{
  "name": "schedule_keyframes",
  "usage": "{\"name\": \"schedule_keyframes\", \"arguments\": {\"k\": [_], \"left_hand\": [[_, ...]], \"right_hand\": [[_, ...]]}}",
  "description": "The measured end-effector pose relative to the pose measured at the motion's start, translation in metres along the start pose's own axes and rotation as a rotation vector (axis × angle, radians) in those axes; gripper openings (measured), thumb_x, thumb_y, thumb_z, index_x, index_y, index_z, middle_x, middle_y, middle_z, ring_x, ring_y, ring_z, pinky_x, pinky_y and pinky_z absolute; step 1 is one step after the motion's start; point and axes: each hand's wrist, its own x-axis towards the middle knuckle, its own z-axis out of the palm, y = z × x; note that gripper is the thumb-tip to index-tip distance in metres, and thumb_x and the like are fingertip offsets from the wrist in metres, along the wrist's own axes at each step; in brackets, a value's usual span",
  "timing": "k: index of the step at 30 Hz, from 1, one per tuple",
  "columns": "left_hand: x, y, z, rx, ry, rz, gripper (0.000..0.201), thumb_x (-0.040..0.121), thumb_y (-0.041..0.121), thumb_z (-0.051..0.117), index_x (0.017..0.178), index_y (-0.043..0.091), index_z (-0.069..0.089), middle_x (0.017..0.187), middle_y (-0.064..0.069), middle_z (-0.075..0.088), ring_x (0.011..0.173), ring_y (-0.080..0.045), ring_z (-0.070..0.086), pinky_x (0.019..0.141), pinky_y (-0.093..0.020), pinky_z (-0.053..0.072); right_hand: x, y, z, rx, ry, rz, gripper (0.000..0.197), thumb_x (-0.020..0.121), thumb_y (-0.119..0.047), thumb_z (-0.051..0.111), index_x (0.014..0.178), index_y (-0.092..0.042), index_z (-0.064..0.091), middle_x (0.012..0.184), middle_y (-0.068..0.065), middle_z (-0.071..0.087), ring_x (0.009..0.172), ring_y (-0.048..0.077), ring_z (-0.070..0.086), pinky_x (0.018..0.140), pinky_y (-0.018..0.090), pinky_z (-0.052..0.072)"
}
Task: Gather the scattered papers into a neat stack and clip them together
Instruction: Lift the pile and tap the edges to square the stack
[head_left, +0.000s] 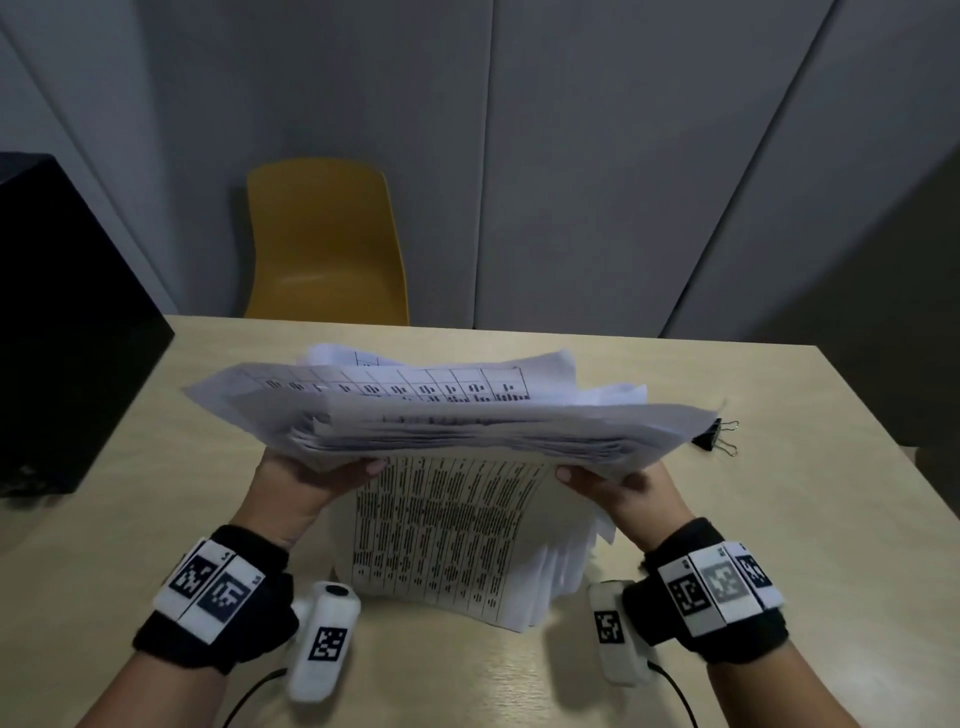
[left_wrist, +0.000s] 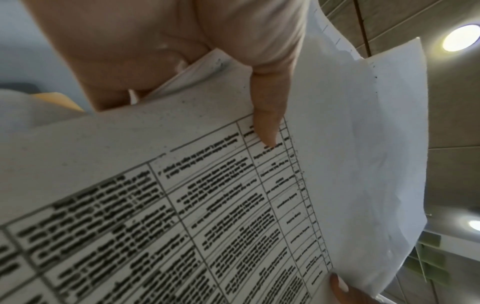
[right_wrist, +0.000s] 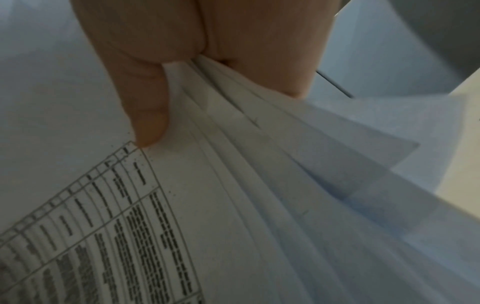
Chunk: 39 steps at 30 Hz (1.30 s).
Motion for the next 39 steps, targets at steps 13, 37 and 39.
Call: {"name": "schedule_keyframes", "arguments": {"k": [13,37,39], "left_hand": [[-0.004,0.017,0.019,0.078,0.127,0.094,0.042,0.059,0.01,0.077,0.097,0.013,0.062,0.083,0.023,0.071,0.085,0.011,0.062,0.075,-0.004,0.047],[-0.007,0.039,0.033,0.046,0.133,0.256,0.043,0.061,-0.013,0.074,0.083,0.021,0.059,0.072,0.036,0.066,0.076,0.017,0.061,0.067,-0.002,0.046],[-0.007,0.044,0.034,0.008,0.104,0.299,0.049,0.058,-0.015,0.074,0.085,0.023,0.06,0.075,0.036,0.066,0.077,0.016,0.061,0.068,-0.002,0.046]], "right_hand": [[-0.001,-0.017,0.001,0.058,0.24,-0.211,0.037,0.062,-0.03,0.08,0.092,-0.021,0.062,0.083,-0.019,0.071,0.082,-0.007,0.063,0.07,0.014,0.052],[0.001,-0.018,0.011,0.015,0.182,-0.365,0.056,0.065,0.012,0.073,0.077,-0.043,0.072,0.076,-0.026,0.07,0.073,-0.005,0.065,0.068,0.016,0.053],[0.0,-0.026,0.004,0.017,0.165,-0.382,0.048,0.061,0.01,0.078,0.082,-0.032,0.072,0.078,-0.024,0.071,0.075,-0.003,0.066,0.069,0.016,0.053]]}}
